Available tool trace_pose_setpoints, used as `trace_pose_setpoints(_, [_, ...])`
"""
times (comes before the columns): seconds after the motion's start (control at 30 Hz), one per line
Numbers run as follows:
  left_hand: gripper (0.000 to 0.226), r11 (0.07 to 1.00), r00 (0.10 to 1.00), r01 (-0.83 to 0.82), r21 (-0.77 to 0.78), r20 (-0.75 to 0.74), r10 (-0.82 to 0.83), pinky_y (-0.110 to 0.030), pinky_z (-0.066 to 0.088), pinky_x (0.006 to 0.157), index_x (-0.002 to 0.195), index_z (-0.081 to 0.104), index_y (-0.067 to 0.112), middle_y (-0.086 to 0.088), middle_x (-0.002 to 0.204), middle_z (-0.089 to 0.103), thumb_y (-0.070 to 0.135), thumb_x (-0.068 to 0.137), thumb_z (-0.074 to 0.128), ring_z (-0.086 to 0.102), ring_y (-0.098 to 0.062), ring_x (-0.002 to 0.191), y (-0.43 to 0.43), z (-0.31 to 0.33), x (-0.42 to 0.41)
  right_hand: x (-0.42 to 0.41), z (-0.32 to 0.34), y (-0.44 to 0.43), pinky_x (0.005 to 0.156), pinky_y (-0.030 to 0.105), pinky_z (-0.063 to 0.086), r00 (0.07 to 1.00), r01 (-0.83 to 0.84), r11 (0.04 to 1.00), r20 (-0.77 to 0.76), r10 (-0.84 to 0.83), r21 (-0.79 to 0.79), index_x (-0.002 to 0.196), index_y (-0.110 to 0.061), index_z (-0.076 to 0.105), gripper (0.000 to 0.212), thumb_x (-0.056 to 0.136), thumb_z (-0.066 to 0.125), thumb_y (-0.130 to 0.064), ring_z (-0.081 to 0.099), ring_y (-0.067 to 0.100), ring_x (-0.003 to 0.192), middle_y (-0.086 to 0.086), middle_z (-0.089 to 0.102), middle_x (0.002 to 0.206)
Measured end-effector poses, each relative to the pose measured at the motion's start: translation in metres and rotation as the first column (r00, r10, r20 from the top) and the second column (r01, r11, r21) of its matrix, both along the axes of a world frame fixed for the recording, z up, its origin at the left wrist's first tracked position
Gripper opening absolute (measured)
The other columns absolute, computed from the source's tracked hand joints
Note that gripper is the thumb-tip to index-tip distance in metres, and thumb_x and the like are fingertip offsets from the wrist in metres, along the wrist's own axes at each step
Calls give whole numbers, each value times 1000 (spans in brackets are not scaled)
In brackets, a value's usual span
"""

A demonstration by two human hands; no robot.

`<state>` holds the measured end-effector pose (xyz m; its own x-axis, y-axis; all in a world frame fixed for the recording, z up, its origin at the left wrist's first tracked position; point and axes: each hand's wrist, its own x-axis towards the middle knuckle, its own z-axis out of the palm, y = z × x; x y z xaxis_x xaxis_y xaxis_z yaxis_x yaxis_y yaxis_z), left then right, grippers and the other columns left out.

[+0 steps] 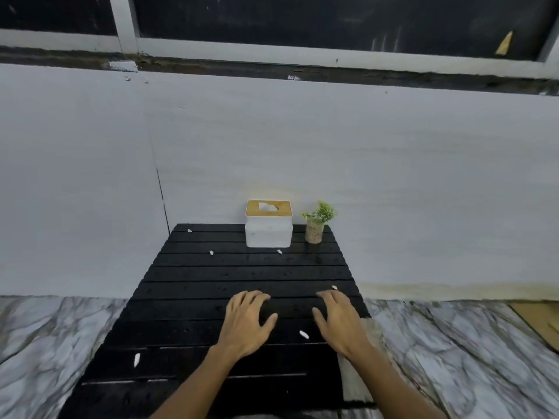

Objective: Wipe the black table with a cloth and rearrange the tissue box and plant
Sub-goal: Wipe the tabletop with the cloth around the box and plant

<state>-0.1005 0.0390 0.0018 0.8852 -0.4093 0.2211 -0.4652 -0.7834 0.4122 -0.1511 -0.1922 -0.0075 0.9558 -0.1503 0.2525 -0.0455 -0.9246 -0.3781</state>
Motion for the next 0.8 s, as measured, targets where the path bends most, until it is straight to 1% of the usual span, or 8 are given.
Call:
trace_pose_setpoints(0.07, [53, 1000, 1000, 11, 26, -14, -10, -36, 9, 120, 142, 42, 28, 10, 148, 39, 55, 96, 42, 21, -17, 143, 2, -2, -18, -28, -6, -9, 115, 45, 35, 997, 67, 996, -21, -69, -64, 138, -16, 54, 63, 95, 30, -56, 42, 33, 138, 7, 53, 142])
trace_pose_setpoints(0.13, [55, 998, 999, 23, 63, -27, -21, -38, 5, 120, 144, 39, 27, 8, 152, 36, 55, 97, 39, 16, -21, 146, 7, -3, -30, -55, -9, -15, 120, 53, 18, 976, 166, 983, -130, -176, -83, 150, -26, 40, 76, 91, 17, -68, 21, 37, 150, 8, 32, 160])
trace_pose_setpoints(0.2, [56, 991, 998, 42, 129, -61, -35, -39, 0, 120, 147, 35, 28, 6, 156, 30, 55, 98, 35, 11, -23, 148, 10, -8, -41, -80, -17, -20, 121, 57, 7, 947, 196, 975, -236, -216, -105, 156, -36, 21, 82, 87, 16, -80, 5, 41, 152, 6, 7, 168])
trace_pose_setpoints(0.33, [68, 975, 994, 46, 216, -110, -23, -41, -4, 120, 150, 29, 28, 5, 161, 21, 65, 94, 17, 5, -24, 150, 16, -21, -55, -104, -31, -20, 121, 61, 4, 916, 173, 973, -339, -216, -155, 156, -44, -3, 86, 83, 9, -87, -4, 46, 151, 4, -15, 168])
trace_pose_setpoints(0.43, [92, 976, 998, 42, 215, -59, -30, -42, -3, 120, 150, 29, 29, 5, 161, 21, 77, 80, -8, 6, -25, 150, 17, -30, -58, -99, -33, -14, 121, 61, 6, 911, 207, 959, -320, -261, -193, 157, -42, -2, 83, 85, 7, -83, -1, 49, 150, 8, -11, 168])
trace_pose_setpoints(0.5, [93, 980, 999, 34, 195, -27, -30, -42, -3, 120, 150, 30, 30, 5, 160, 23, 72, 79, -12, 9, -25, 149, 16, -35, -56, -85, -31, -11, 120, 62, 2, 910, 217, 955, -313, -272, -202, 157, -40, 2, 84, 84, 7, -82, -5, 49, 150, 10, -7, 168])
trace_pose_setpoints(0.67, [72, 988, 999, -1, 155, 33, -4, -42, -1, 121, 147, 38, 28, 5, 158, 30, 62, 93, 5, 14, -25, 148, 16, -40, -38, -40, -23, 5, 121, 61, -3, 921, 156, 968, -325, -213, -195, 160, -26, 5, 78, 94, 12, -69, -11, 46, 151, 14, -7, 167])
trace_pose_setpoints(0.8, [61, 994, 996, -37, 103, 86, 29, -43, 6, 121, 143, 45, 26, 4, 152, 40, 54, 98, 15, 23, -25, 146, 15, -41, -17, -34, -28, 17, 124, 55, -3, 952, 56, 987, -289, -98, -153, 158, -37, -2, 67, 95, 0, -58, -10, 41, 153, 6, -7, 169])
